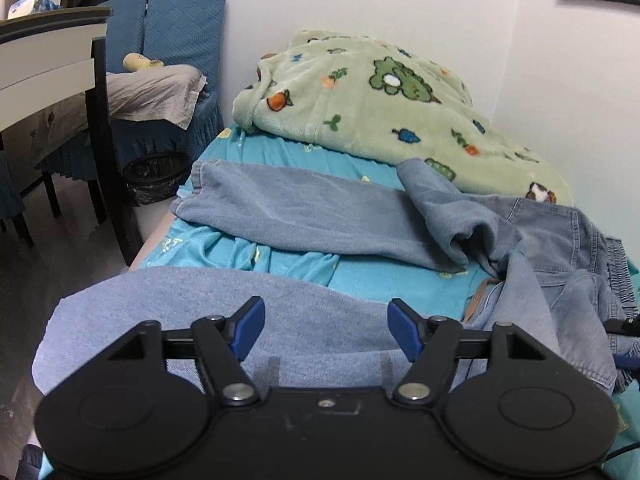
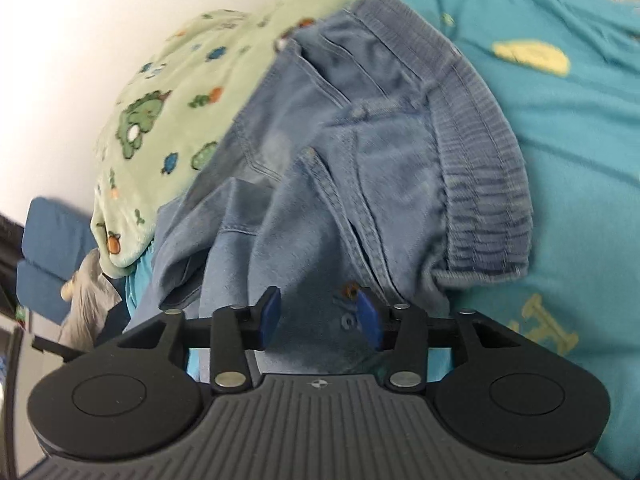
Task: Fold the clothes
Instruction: 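Move the right gripper over the jeans waistband, then close the right gripper on the elastic waistband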
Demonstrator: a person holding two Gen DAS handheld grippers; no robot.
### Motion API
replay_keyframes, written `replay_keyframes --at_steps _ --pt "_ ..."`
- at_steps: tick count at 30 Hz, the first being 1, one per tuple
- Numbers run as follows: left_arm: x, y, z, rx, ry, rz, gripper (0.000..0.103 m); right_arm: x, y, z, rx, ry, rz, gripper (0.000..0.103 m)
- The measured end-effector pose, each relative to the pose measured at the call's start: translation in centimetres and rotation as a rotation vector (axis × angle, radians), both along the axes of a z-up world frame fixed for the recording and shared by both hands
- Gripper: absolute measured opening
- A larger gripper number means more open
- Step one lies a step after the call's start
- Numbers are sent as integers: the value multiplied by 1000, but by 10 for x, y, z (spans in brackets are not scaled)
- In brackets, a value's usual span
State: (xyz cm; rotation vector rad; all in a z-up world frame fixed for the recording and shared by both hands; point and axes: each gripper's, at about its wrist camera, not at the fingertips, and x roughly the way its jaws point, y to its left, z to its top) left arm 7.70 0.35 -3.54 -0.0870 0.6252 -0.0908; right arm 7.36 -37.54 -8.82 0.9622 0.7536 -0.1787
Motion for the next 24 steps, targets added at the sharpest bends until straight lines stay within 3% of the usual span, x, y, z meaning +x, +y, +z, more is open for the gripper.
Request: replay_keyframes --at_steps 5,12,17,19,24 --pt "2 4 3 -31 -1 1 67 -8 -13 -11 97 28 -85 62" --pt "8 13 1 -92 32 11 67 -22 -27 -24 245 45 -194 67" --pt "12 18 0 -148 49 23 67 -32 -32 -24 268 20 -286 77" --pt "12 19 0 -158 56 25 67 -30 -34 -29 272 50 -295 84" --pt "14 19 -1 -164 61 29 67 -22 -28 -45 295 122 -269 84"
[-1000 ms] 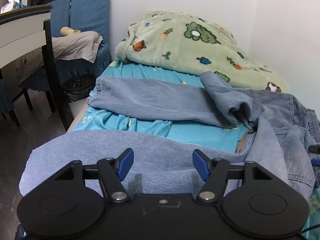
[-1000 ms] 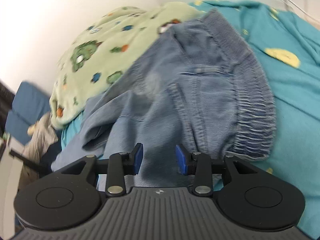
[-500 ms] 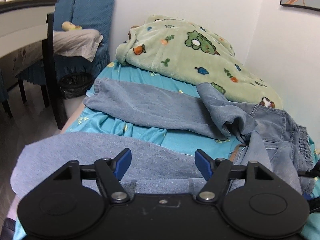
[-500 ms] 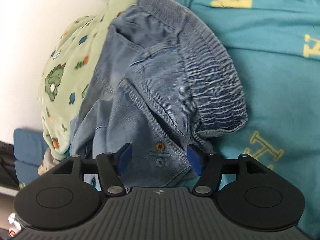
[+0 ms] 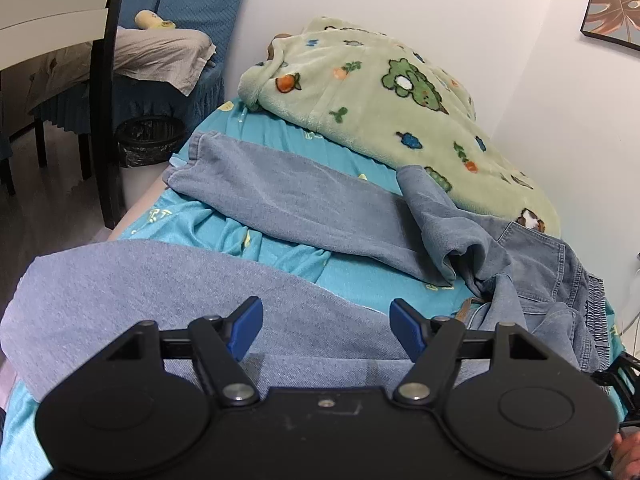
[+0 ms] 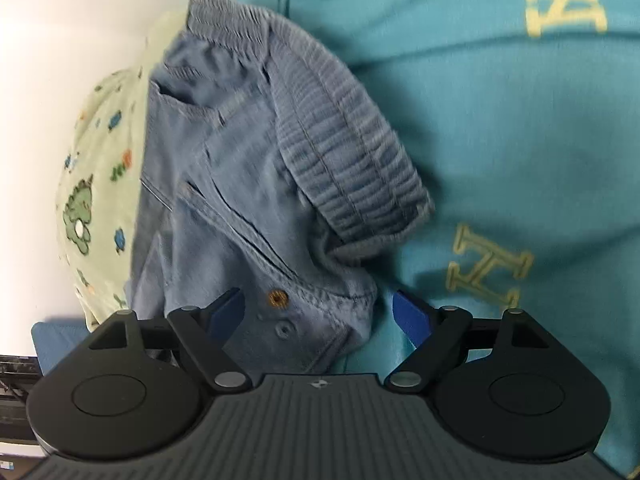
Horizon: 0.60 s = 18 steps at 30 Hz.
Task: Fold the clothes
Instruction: 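Close the right gripper on the elastic waistband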
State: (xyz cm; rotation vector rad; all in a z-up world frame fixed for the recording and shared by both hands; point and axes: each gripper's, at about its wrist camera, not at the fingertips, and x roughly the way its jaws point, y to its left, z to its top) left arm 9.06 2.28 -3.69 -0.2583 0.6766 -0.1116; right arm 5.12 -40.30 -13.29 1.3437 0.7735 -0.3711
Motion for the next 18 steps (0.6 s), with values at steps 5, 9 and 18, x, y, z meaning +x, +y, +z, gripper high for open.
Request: replay_keyframes --at_steps 5,9,18 --pt "0 3 -1 -15 -4 12 67 14 -4 2 -98 -18 -6 55" --pt "2 10 -2 -42 -1 39 67 14 -10 15 -182 -46 -20 11" --pt "0 22 1 -95 -19 75 67 0 -61 100 -376 -304 -156 8"
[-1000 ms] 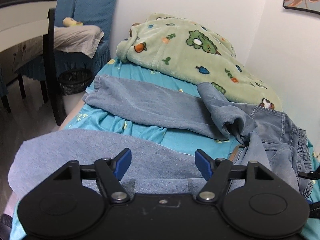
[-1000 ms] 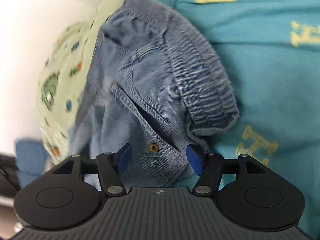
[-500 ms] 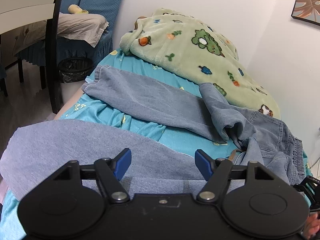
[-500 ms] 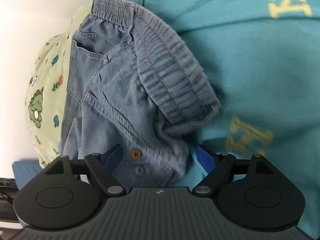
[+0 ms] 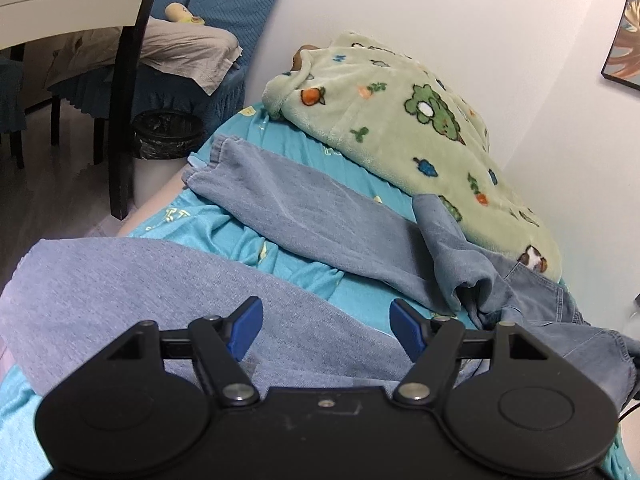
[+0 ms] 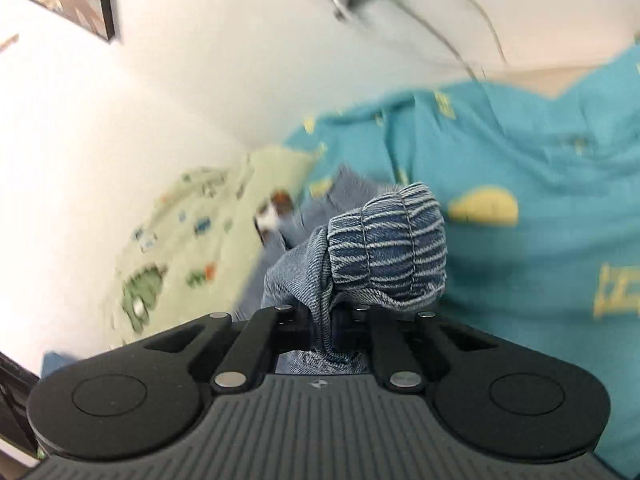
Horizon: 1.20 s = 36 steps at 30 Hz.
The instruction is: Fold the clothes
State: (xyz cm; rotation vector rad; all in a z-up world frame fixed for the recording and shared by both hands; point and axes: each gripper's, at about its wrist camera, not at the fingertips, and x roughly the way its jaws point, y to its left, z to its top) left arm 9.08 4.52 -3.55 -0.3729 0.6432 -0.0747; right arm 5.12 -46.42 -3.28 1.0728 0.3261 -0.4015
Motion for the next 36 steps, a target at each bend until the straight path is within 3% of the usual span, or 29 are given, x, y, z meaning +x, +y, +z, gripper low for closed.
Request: replay_keyframes --at_steps 6,9,11,13,15,16,21,25,29,36 --pt "3 0 -2 9 9 2 67 19 -51 17 -87 42 -24 7" --pt "5 0 -3 13 18 7 67 22 -65 3 -123 85 37 7" --pt "7 -1 -5 17 27 10 67 17 -70 -18 -107 159 78 7" --pt "8 -3 -6 16 33 8 67 5 -80 -52 71 192 79 8" --pt "8 -5 -7 21 36 2 67 -8 -90 -84 284 221 51 17" --pt "8 -6 -7 25 35 -2 67 -14 -93 -91 339 220 25 18" --pt "5 -7 -6 20 33 -4 67 -22 -90 -85 327 215 1 31" --pt "6 -5 -7 4 39 0 67 -37 -84 -75 322 189 -70 73" --pt "7 -8 -7 3 42 -7 67 -49 -87 -75 349 144 -153 76" --pt "9 -9 -8 7 43 -7 67 -32 -107 -97 379 81 -202 73"
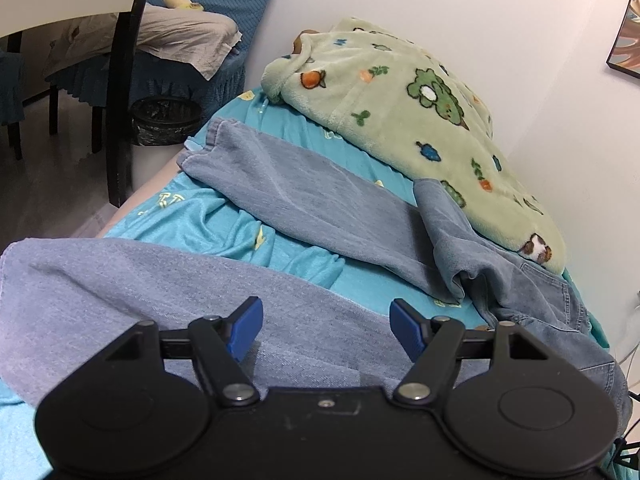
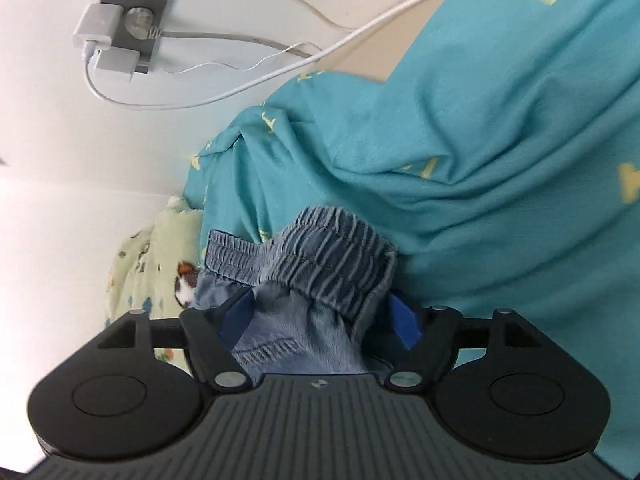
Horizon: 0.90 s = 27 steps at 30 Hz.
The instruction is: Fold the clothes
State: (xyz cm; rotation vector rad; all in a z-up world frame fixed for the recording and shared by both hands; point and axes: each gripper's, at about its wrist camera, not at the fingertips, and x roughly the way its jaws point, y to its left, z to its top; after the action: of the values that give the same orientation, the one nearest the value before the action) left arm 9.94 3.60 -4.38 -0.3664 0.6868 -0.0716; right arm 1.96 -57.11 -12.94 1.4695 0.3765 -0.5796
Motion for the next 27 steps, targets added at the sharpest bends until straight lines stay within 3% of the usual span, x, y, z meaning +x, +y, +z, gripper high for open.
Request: replay_keyframes --at_steps 3,7,11,18,20,23,27 --pt "0 1 -1 0 4 3 67 3 -7 -1 -72 40 -34 68" --pt "2 0 -2 -2 8 3 67 6 -9 -9 -23 3 -18 57" --pt "2 -1 -3 -1 11 -3 67 11 -3 15 -123 -6 29 23" --pt "0 2 -3 -13 5 4 67 15 16 88 -494 -159 62 17" --pt "0 1 -3 -8 6 4 67 10 16 95 -537 -186 32 17" --pt "2 2 -3 -8 9 5 67 5 8 82 -513 -96 -2 17" --pt "2 2 -3 -11 12 5 67 7 -10 32 -350 92 -3 18"
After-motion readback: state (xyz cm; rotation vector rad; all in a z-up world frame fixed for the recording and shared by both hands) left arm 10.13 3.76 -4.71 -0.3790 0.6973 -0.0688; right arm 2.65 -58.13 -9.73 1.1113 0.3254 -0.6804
